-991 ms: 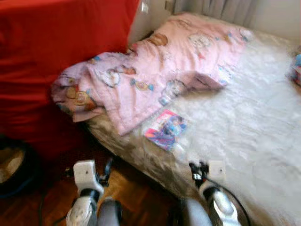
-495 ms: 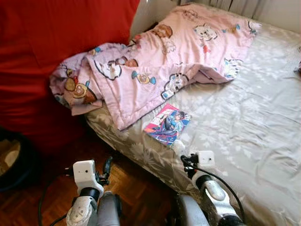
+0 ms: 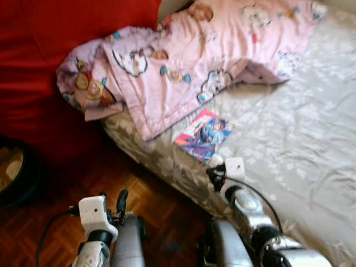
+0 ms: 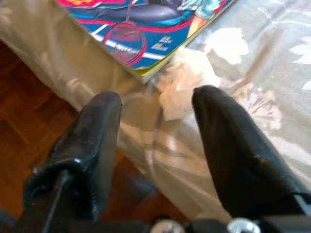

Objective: Clean up the room

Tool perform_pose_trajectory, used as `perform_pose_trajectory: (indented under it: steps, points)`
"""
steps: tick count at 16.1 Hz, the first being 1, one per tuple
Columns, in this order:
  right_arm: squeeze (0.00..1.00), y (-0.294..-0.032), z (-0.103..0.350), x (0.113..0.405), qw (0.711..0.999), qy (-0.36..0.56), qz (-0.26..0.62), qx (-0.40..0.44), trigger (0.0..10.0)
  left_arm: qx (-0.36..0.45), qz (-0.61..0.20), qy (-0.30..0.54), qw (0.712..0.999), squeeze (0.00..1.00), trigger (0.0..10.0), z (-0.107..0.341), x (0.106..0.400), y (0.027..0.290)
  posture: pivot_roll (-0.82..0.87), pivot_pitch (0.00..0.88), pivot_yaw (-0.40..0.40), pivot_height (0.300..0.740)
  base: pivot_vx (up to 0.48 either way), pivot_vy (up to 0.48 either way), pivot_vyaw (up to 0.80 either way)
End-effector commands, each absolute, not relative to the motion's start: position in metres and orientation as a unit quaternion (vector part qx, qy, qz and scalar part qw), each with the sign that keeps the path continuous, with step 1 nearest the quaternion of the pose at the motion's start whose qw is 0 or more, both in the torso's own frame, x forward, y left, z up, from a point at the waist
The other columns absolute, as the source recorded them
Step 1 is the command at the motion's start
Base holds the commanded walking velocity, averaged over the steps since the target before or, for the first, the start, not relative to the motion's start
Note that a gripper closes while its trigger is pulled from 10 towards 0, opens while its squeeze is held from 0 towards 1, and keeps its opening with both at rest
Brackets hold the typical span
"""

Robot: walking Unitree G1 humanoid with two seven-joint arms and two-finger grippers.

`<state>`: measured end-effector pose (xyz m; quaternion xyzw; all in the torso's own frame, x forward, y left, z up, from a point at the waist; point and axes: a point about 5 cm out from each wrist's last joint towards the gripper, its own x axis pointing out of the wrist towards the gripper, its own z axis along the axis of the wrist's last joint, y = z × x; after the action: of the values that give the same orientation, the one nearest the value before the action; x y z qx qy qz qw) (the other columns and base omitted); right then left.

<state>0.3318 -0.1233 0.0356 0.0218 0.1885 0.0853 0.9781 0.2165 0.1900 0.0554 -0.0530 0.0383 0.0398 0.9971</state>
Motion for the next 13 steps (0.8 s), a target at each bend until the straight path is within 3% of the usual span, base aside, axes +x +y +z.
perform_pose_trajectory:
  steps: [1,8,13]
  points:
    - [0.0,-0.128,0.029,0.328,0.975,0.21,0.073,0.018,10.0,-0.056,0.038,0.051,0.996,0.0,10.0,0.054,0.209,0.187,0.18,0.402,-0.044,0.624,0.0,0.0,0.0]
    - [0.0,-0.146,0.038,0.337,0.978,0.206,0.041,-0.005,10.0,-0.057,0.042,0.06,0.996,0.0,10.0,0.066,0.19,0.185,0.23,0.457,-0.038,0.624,0.0,0.0,0.0]
    - [0.0,-0.153,0.047,0.344,0.981,0.191,0.019,0.036,10.0,-0.054,0.045,0.067,0.995,0.0,10.0,0.079,0.174,0.184,0.27,0.494,-0.015,0.624,0.0,0.0,0.0]
